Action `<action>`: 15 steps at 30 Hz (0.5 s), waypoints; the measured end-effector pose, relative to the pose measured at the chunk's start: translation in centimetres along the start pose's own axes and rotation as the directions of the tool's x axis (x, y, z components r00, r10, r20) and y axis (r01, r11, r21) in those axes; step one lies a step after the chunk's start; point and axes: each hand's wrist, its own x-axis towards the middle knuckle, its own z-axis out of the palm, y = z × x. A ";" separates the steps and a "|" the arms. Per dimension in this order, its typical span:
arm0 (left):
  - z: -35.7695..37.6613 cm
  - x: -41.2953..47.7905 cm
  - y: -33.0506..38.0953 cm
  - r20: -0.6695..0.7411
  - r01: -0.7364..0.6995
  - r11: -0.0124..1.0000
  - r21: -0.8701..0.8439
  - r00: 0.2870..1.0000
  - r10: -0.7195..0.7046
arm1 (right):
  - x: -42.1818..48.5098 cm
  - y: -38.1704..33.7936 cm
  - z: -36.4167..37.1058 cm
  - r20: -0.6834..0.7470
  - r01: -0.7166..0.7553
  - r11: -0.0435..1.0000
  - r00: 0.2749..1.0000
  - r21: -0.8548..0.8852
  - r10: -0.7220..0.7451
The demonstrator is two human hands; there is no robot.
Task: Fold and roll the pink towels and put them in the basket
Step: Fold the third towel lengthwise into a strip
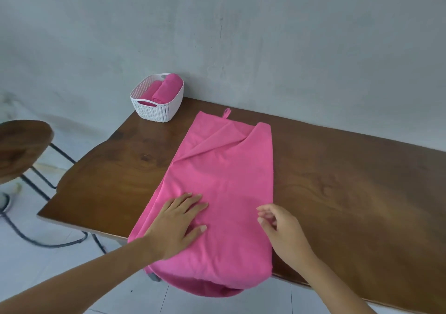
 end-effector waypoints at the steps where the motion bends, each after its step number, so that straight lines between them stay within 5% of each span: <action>1: -0.2 0.0 0.2 -0.009 0.009 1.000 0.003 1.000 -0.009 | 0.2 0.4 0.0 0.010 0.011 1.000 1.000 -0.005 -0.011; 9: -2.0 5.0 1.7 -0.068 0.107 0.993 0.049 0.992 -0.104 | 2.1 1.8 -0.8 0.026 0.110 0.988 0.994 -0.111 -0.108; 15: -3.6 12.6 2.9 0.012 0.160 0.987 0.016 0.987 -0.160 | 3.4 2.2 -0.8 0.003 0.110 0.989 0.994 -0.102 -0.110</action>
